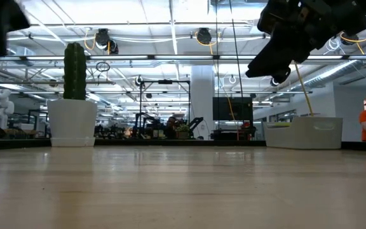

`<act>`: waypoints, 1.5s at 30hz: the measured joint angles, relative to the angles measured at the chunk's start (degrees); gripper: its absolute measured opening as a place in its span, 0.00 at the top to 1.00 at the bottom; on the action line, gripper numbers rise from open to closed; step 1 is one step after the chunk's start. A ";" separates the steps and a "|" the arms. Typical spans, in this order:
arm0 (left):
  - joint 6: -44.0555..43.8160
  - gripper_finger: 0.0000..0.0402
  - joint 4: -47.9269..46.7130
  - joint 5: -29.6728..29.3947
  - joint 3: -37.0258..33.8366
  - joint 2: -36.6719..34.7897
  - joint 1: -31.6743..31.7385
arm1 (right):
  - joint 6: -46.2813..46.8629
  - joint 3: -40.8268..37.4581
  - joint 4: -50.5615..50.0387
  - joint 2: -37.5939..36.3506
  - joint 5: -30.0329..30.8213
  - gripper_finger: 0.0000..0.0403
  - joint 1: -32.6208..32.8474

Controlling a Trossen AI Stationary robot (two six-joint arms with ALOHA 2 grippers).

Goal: Nest measuring cups in basket
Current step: Stack the purple measuring cup on top of the green measuring cup in the gray bin

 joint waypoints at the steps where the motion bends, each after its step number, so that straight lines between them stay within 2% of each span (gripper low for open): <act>1: -2.96 0.63 -3.09 0.04 0.00 0.00 -0.30 | 0.00 0.00 0.10 0.21 0.00 0.77 0.34; 6: -20.04 0.63 -21.12 2.49 -0.46 0.00 -0.74 | -0.06 0.00 0.03 0.38 -0.02 0.77 2.66; 9: -23.68 0.63 -25.35 6.57 -2.12 -0.70 0.06 | -0.38 0.00 -0.06 0.40 -0.03 0.77 3.76; 18: -24.67 0.63 -16.34 15.22 -13.28 -9.94 3.52 | -3.45 0.00 -0.04 0.40 -0.03 0.77 4.56; 24: -23.96 0.54 -9.08 19.28 -22.40 -16.68 5.95 | -5.70 0.00 -0.04 0.40 -0.01 0.77 4.54; 34: -20.97 0.40 -1.58 25.61 -32.95 -17.90 8.25 | -7.97 0.02 -0.01 0.40 0.00 0.77 4.54; 39: -17.17 0.41 6.67 27.54 -35.70 -18.01 9.14 | -7.98 0.02 -0.01 0.40 0.15 0.77 4.53; 45: -15.91 0.48 6.83 27.76 -36.08 -17.97 9.75 | -7.98 0.02 -0.01 0.40 0.22 0.77 4.52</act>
